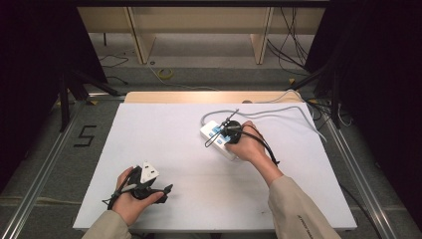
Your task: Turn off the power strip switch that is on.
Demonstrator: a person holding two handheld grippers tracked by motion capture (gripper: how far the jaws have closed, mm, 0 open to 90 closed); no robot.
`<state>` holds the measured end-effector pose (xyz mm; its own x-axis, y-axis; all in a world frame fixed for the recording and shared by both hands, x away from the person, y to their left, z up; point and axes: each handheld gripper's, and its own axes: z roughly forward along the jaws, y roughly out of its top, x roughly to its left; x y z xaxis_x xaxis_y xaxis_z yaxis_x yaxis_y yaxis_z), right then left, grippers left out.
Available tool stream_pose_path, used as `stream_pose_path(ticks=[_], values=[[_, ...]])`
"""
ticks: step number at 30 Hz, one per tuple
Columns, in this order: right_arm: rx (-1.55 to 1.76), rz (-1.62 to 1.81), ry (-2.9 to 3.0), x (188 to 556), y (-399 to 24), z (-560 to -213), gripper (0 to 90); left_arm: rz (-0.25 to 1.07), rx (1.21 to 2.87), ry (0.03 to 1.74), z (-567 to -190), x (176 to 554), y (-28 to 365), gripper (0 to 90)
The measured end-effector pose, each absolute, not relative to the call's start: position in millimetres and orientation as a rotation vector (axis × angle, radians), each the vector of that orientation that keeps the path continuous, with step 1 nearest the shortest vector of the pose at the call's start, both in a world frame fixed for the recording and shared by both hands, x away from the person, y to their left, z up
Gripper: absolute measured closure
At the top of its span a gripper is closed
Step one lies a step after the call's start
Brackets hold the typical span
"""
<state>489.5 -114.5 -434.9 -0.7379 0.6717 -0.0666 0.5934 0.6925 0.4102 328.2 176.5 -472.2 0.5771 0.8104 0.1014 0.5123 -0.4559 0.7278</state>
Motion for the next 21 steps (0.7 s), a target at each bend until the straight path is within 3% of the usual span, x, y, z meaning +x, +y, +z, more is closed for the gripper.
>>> stream_pose_path(ticks=[21], values=[[1.028,0.513,2.688,489.1,-111.6,-434.5,90.0,0.586,2.159,1.043,-472.1,328.4,175.6,15.9]])
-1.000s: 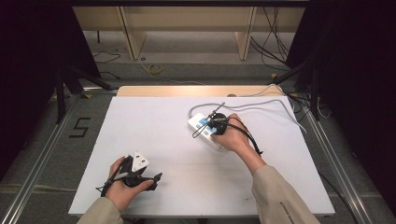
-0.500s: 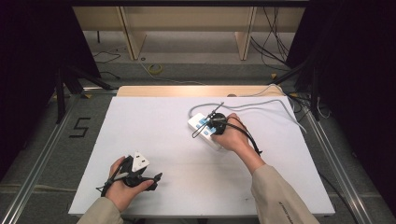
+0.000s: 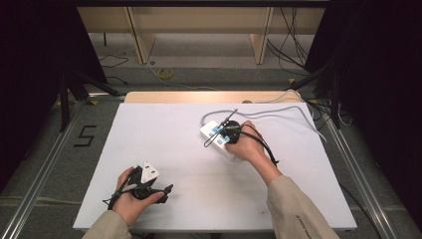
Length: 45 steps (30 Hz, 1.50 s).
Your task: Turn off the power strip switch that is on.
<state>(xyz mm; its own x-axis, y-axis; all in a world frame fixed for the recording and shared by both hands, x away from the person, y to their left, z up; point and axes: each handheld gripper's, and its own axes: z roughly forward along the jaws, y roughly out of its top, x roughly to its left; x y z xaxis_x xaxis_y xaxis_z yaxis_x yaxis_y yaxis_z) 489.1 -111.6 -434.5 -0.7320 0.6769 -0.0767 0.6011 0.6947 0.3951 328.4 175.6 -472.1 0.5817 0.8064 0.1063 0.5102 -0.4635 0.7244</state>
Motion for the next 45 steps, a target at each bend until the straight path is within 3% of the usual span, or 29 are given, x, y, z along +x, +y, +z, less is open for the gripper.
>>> stream_pose_path(ticks=[45], values=[[1.035,0.523,2.687,488.4,-112.8,-435.7,90.0,0.581,2.160,1.039,-473.1,328.6,174.0,15.9]])
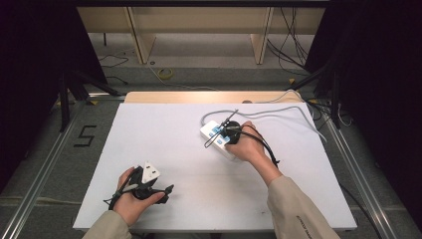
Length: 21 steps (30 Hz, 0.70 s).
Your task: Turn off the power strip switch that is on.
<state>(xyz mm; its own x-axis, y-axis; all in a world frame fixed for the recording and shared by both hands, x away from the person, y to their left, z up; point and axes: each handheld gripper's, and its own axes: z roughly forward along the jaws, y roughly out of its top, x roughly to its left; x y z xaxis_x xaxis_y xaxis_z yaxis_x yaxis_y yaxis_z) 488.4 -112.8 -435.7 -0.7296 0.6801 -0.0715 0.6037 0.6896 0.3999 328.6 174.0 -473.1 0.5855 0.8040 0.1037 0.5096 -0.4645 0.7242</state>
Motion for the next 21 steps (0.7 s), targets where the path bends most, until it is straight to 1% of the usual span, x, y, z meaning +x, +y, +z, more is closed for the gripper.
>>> stream_pose_path(ticks=[21], values=[[1.031,0.525,2.680,487.3,-112.7,-435.5,90.0,0.576,2.165,1.038,-473.6,328.6,173.1,15.9]])
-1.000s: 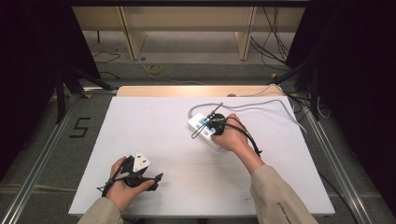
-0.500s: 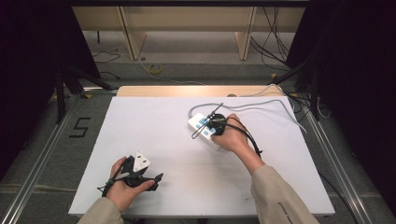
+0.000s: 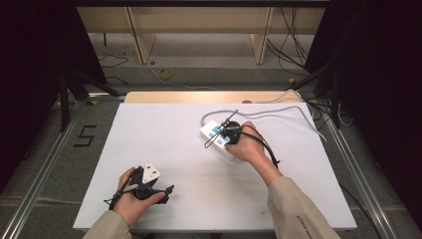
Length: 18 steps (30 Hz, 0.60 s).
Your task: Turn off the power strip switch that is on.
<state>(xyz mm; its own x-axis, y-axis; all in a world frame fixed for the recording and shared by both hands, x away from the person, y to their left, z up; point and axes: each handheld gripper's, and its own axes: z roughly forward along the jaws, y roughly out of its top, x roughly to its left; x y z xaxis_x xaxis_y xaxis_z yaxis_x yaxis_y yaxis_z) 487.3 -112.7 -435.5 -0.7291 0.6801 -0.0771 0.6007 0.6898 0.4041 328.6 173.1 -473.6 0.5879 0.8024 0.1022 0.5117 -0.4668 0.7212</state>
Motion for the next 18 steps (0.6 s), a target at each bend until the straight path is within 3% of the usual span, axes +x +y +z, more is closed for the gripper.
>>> stream_pose_path(ticks=[18], values=[[1.030,0.558,2.660,484.4,-120.2,-429.1,90.0,0.575,2.165,1.039,-474.0,328.8,173.1,15.9]])
